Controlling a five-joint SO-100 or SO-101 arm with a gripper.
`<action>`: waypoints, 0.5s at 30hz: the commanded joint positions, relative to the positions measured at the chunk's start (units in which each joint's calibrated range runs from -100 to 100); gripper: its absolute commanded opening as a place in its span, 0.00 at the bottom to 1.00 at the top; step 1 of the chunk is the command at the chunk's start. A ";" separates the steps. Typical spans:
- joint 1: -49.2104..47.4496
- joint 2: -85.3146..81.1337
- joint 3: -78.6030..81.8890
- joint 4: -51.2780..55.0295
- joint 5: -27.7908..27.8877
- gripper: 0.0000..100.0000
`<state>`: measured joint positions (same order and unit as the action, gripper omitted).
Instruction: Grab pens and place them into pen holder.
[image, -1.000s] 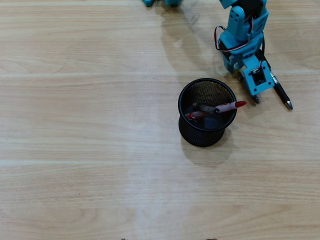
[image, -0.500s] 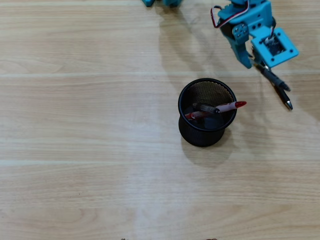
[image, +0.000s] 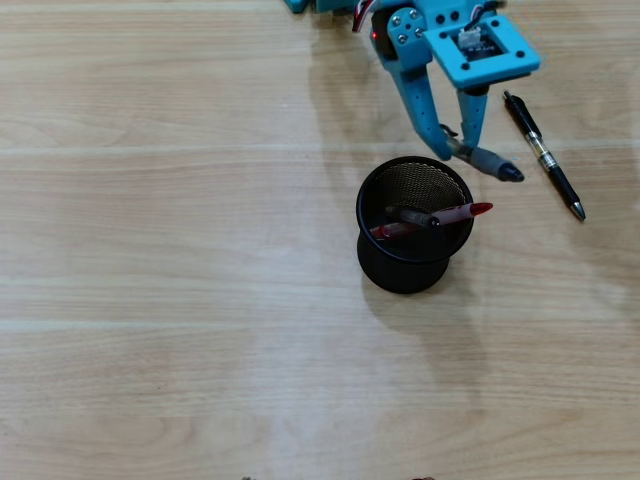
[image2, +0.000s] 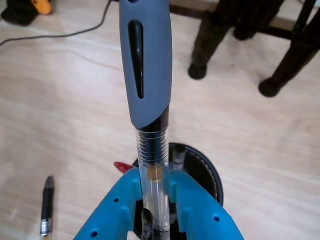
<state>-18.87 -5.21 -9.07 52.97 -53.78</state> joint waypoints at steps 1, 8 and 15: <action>0.80 0.56 3.96 -5.83 0.31 0.02; 0.48 0.73 17.18 -17.35 -0.01 0.02; 0.97 0.56 23.97 -23.36 -0.16 0.02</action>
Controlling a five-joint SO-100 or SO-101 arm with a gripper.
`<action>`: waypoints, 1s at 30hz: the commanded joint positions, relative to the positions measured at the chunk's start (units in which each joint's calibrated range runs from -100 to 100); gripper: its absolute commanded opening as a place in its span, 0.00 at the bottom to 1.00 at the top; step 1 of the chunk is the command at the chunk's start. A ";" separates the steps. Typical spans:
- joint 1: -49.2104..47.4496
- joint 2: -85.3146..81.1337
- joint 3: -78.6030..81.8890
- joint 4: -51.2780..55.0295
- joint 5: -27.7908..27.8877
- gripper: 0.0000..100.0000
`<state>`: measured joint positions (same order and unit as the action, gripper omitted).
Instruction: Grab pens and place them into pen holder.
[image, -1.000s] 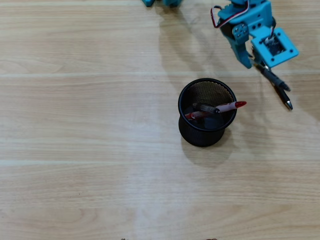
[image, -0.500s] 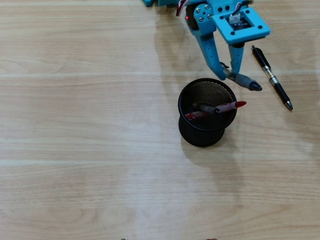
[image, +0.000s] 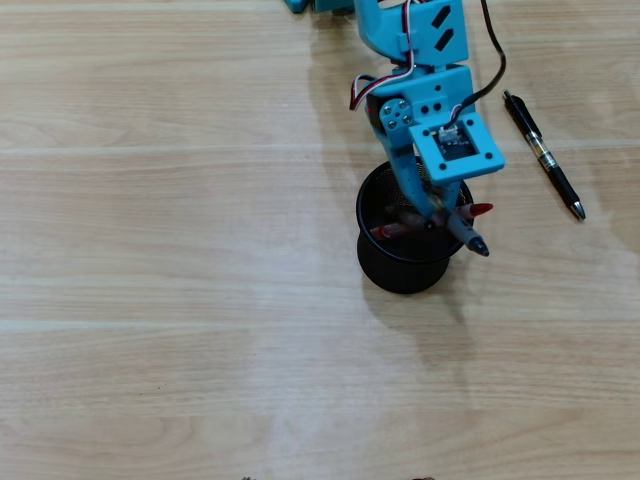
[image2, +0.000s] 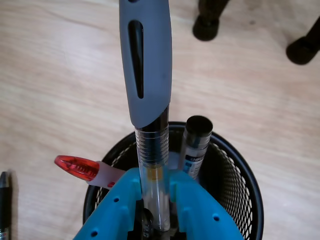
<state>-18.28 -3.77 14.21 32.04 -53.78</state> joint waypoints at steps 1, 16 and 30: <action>0.37 -1.05 1.32 -2.78 -0.16 0.02; 0.37 -1.39 1.05 -2.86 0.36 0.11; -16.48 -1.73 -20.41 36.59 12.02 0.12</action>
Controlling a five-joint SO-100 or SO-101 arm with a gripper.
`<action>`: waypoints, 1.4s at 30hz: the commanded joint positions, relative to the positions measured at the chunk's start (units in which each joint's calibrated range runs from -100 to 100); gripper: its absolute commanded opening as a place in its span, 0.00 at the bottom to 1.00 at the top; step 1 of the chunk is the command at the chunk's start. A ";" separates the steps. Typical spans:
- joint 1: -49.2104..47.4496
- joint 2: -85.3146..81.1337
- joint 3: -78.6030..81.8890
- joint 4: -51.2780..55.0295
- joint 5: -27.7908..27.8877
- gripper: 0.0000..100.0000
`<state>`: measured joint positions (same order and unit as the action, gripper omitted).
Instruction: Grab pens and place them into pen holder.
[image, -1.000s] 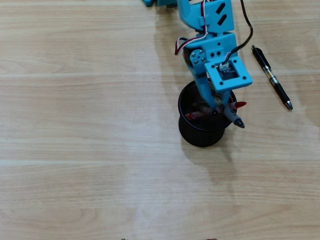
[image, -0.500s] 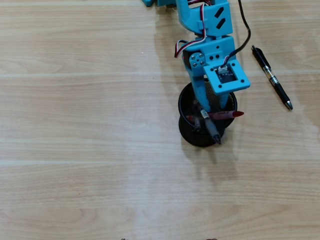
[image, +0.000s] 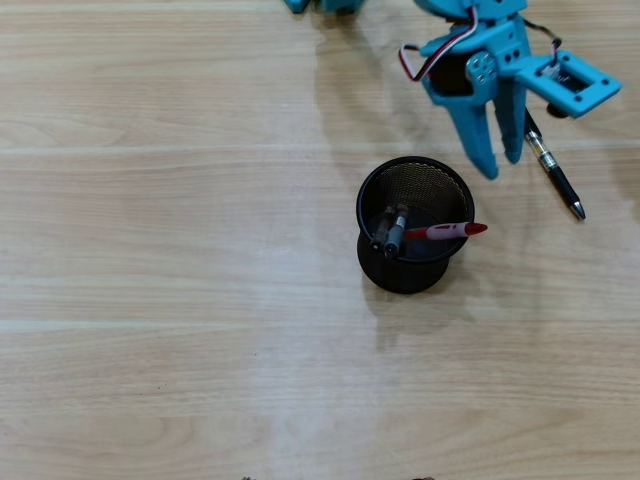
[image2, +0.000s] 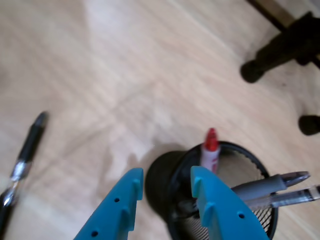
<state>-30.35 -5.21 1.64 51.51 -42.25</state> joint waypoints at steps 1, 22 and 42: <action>-6.18 1.32 -9.47 21.25 -0.72 0.12; -19.73 25.15 -12.64 14.03 -20.48 0.20; -21.42 34.79 -8.11 0.53 -20.48 0.20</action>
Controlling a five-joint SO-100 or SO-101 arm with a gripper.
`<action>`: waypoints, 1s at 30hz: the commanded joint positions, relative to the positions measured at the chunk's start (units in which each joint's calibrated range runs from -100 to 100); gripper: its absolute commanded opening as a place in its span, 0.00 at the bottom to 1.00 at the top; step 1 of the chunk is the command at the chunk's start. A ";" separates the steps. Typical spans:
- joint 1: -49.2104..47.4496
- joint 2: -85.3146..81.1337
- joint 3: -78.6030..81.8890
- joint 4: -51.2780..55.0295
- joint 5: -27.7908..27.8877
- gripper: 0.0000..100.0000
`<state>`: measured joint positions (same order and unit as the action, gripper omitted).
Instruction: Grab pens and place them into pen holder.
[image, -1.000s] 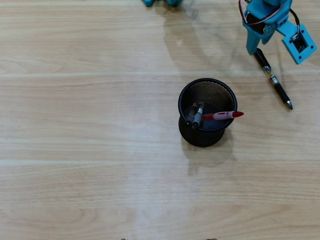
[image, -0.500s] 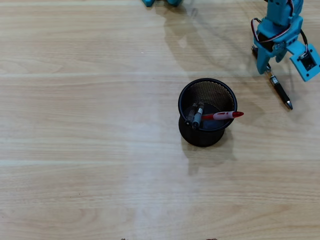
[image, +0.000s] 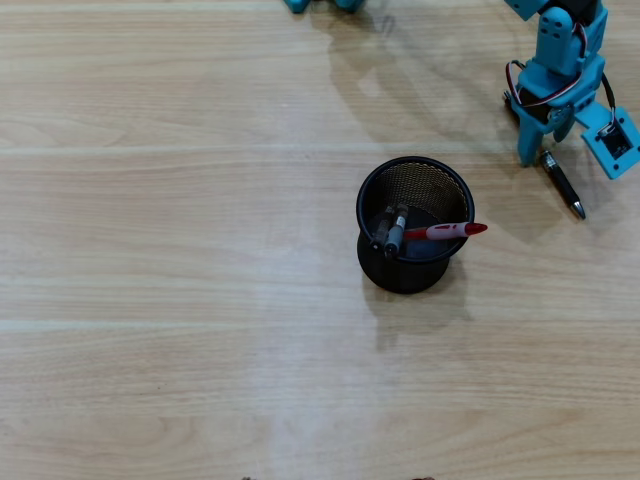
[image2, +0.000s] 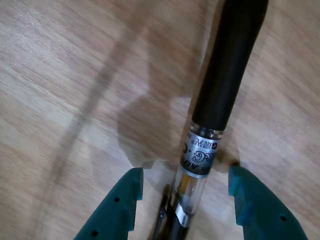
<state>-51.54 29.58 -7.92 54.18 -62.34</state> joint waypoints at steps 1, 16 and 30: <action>-0.23 0.00 2.63 -3.34 -0.39 0.20; 1.86 -3.38 12.31 -13.40 2.22 0.02; 19.20 -31.69 -5.70 -12.88 17.70 0.02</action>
<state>-37.86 6.56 -6.60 41.77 -46.95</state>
